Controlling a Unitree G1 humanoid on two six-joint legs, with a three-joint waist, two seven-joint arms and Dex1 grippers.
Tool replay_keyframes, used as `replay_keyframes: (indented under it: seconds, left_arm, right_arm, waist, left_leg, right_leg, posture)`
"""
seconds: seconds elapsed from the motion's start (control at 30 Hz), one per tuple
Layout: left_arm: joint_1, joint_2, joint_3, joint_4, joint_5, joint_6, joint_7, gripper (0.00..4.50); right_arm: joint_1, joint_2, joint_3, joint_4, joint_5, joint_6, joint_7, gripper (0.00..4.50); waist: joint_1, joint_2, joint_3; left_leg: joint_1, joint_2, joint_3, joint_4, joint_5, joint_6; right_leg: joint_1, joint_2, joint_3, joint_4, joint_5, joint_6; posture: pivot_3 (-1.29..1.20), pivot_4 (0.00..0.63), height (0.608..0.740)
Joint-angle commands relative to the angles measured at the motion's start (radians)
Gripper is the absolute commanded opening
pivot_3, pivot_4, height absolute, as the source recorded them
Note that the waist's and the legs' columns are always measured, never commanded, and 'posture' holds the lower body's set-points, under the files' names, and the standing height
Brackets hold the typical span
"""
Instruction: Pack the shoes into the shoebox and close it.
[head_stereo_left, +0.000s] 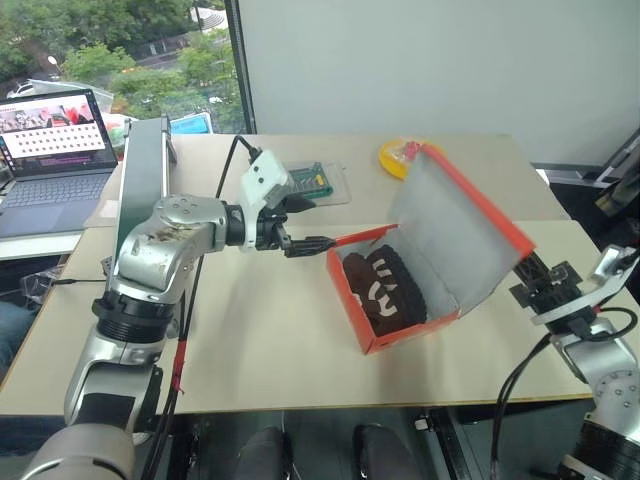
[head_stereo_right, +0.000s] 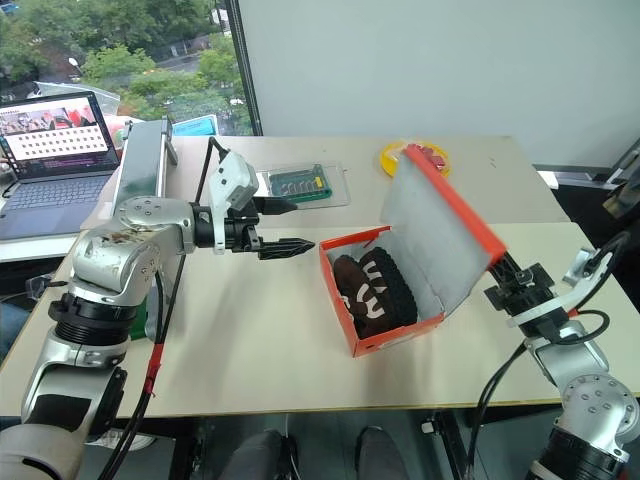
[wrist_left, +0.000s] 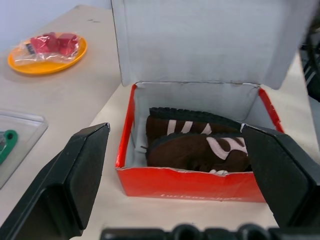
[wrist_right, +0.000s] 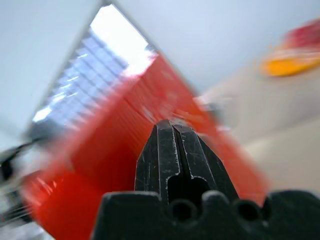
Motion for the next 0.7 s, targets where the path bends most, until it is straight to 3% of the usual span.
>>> replay_keyframes:
  seconds: [0.03, 0.2, 0.5, 0.7]
  left_arm:
    - [-0.04, -0.006, 0.014, 0.022, 0.025, -0.056, 0.021, 4.5]
    - [-0.051, -0.02, 0.028, 0.052, 0.046, -0.083, 0.059, 4.5]
    - [-0.041, -0.065, 0.097, 0.082, 0.052, -0.093, 0.193, 4.5]
    - [-0.035, -0.072, 0.133, 0.083, 0.036, -0.084, 0.236, 4.5]
  right_arm:
    - [0.028, -0.058, 0.144, -0.108, -0.01, 0.066, 0.002, 0.02]
    - [0.02, -0.108, 0.277, -0.08, -0.119, 0.052, 0.012, 0.02]
    - [-0.13, -0.188, 0.55, 0.094, -0.415, 0.023, 0.088, 0.02]
    - [-0.179, -0.226, 0.564, 0.08, -0.48, 0.025, 0.123, 0.02]
  waist:
    - [0.0, 0.0, 0.0]
    - [0.001, 0.0, 0.0]
    - [0.0, -0.001, 0.0]
    - [0.0, -0.002, 0.0]
  left_leg:
    - [0.0, 0.0, 0.0, 0.0, 0.0, 0.0]
    - [-0.001, -0.001, 0.0, 0.001, 0.0, 0.0]
    - [-0.003, -0.001, 0.0, 0.001, 0.0, 0.0]
    - [-0.002, -0.001, 0.0, 0.002, 0.0, 0.0]
  right_leg:
    - [0.0, 0.0, 0.0, 0.0, 0.0, 0.0]
    - [0.0, -0.001, 0.0, -0.001, 0.0, 0.0]
    - [-0.001, 0.0, 0.0, -0.001, 0.0, 0.0]
    - [0.0, 0.0, 0.0, -0.001, 0.001, 0.001]
  posture:
    - [0.0, 0.15, 0.74]
    - [0.0, 0.15, 0.74]
    - [0.0, 0.15, 0.74]
    - [0.0, 0.15, 0.74]
